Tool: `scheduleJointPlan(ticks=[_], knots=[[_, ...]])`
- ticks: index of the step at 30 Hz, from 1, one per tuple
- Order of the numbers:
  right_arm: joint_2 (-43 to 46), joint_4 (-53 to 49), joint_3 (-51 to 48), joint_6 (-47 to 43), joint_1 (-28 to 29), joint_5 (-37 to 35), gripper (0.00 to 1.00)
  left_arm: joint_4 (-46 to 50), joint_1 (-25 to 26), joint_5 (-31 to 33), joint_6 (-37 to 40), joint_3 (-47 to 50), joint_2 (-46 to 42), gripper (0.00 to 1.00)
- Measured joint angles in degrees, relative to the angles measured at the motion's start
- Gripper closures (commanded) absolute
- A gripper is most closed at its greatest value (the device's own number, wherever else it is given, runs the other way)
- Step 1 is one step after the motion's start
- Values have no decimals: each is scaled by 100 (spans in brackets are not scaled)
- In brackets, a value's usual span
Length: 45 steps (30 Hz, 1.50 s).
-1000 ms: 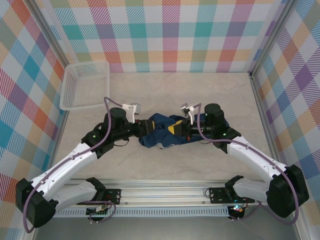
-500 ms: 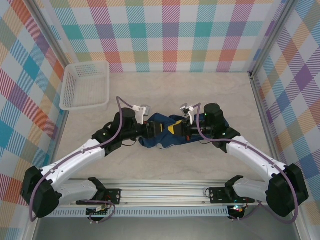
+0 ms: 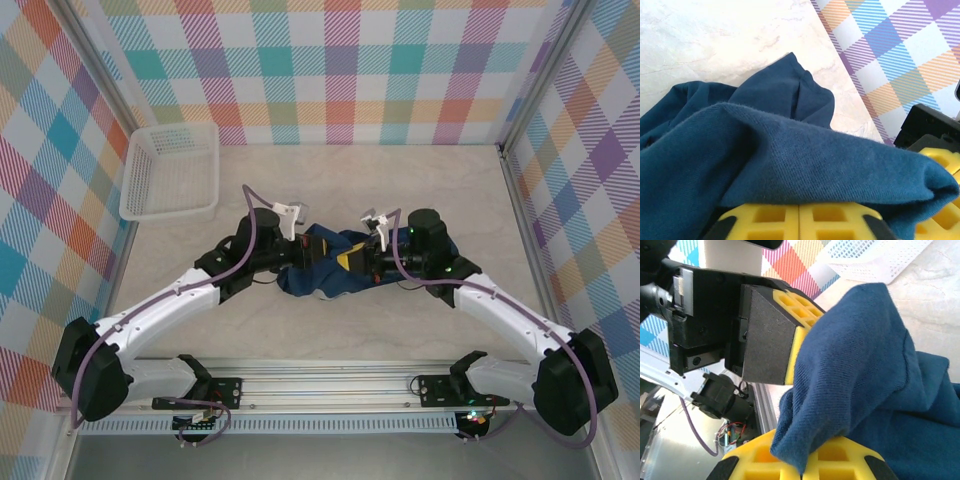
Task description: Fold the inside-out t-shirt
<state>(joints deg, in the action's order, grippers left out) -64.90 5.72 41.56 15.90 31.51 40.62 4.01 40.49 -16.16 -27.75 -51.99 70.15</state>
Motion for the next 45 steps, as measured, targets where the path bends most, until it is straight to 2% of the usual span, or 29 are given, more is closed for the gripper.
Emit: scheduleJointPlan(ticks=[5,9,12,14,19,21,24,28,32,38,45], knots=[[146,-702,24,-417,-9,-763,100,129,-57,-98,153,-55,-236,100],[151,-1241,208,-647,-44,-1447,100,376,-214,-605,164,-195,-717,100],[129,-1401,514,-745,-31,-1707,97,520,-367,-1075,109,-354,-870,100],[96,-1469,719,-780,-31,-1867,91,535,-474,-1353,9,-361,-914,100],[46,-1880,922,-933,4,-2437,66,527,-595,-1744,-282,-361,-966,100],[55,-2131,925,-1080,46,-2741,62,501,-610,-1788,-376,-361,-1003,100],[192,-2487,925,-1303,162,-3106,62,481,-645,-1784,-503,-361,-1023,100],[723,-2479,826,-1493,393,-2883,67,487,-667,-1735,-610,-361,-1023,100],[994,-2074,660,-1532,859,-2131,68,487,-669,-1674,-660,-361,-1023,100],[269,-1281,654,-1285,1187,-1272,67,487,-669,-1611,-721,-361,-1023,100],[-208,-758,654,-1010,1187,-1139,79,485,-669,-1589,-741,-356,-1027,100]])
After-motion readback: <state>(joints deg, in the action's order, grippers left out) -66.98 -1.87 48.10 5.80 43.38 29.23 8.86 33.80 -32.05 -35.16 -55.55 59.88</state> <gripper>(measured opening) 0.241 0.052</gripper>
